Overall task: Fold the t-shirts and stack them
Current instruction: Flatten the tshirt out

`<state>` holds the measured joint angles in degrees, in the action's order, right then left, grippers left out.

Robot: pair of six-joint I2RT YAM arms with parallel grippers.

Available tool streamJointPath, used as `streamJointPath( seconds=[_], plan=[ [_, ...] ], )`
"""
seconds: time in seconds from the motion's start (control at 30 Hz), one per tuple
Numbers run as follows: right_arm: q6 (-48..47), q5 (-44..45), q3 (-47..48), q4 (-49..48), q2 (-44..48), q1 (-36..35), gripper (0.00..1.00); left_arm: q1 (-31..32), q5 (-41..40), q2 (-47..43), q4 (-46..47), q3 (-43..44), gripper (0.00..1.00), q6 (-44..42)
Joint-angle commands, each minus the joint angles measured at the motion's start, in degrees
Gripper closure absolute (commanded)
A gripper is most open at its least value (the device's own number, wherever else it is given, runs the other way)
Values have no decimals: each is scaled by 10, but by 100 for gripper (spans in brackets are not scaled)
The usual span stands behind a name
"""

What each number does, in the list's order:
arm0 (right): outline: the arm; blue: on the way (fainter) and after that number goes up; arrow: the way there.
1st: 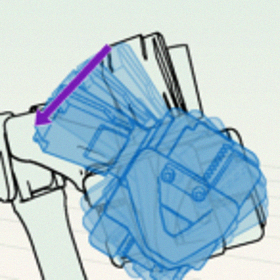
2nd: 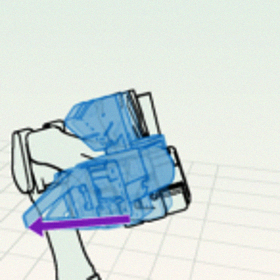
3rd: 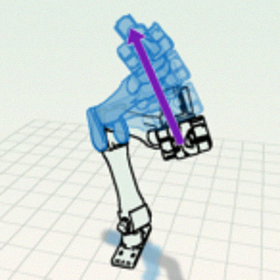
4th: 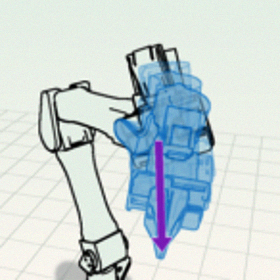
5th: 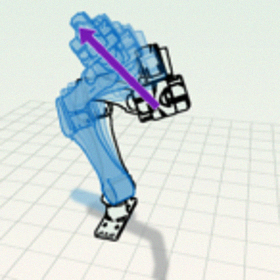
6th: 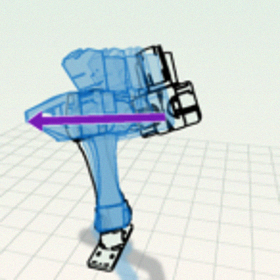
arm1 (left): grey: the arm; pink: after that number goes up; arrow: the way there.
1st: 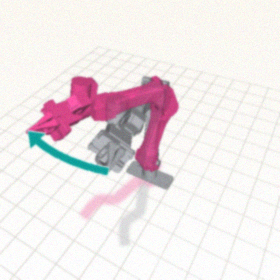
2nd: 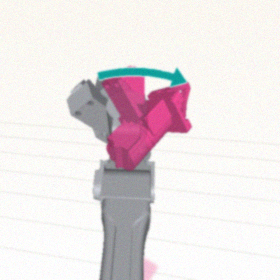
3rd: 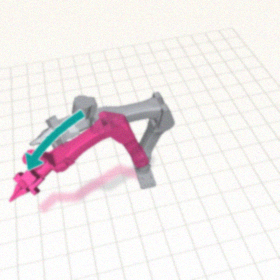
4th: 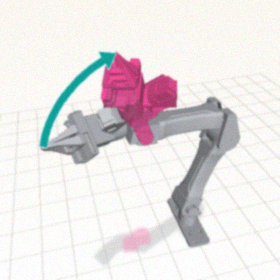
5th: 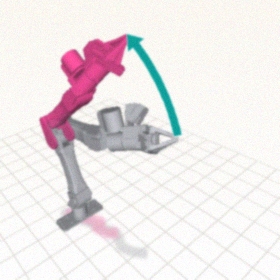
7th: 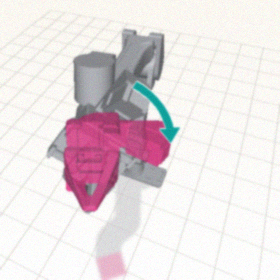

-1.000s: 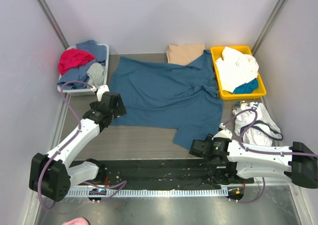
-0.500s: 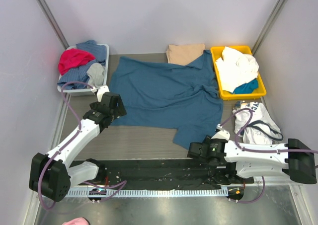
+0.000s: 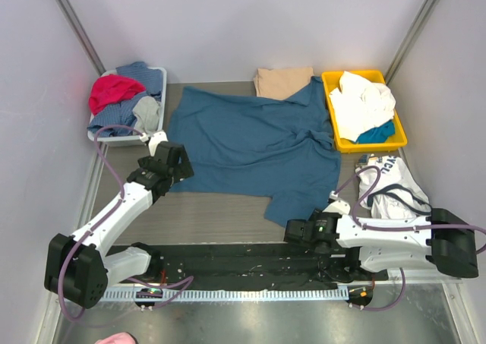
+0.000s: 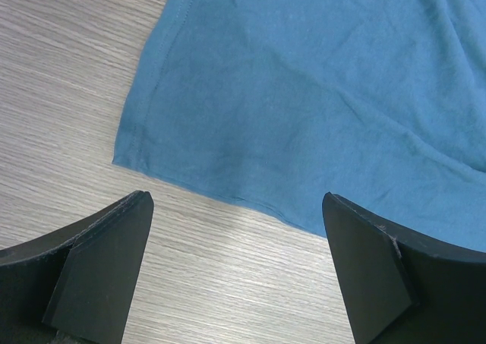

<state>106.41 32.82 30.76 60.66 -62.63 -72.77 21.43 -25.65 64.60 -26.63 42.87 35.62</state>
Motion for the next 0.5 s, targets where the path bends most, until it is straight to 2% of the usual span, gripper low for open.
streamJointPath(
  seconds=[0.0, 0.47],
  plan=[
    [15, 7, 12, 13, -16, -4, 53, 1, -2, -9, 15, -4, 0, 8],
    [-17, -4, 18, -29, -69, -4, 52, 1, -14, -14, 8, -2, 0, 7]
  ],
)
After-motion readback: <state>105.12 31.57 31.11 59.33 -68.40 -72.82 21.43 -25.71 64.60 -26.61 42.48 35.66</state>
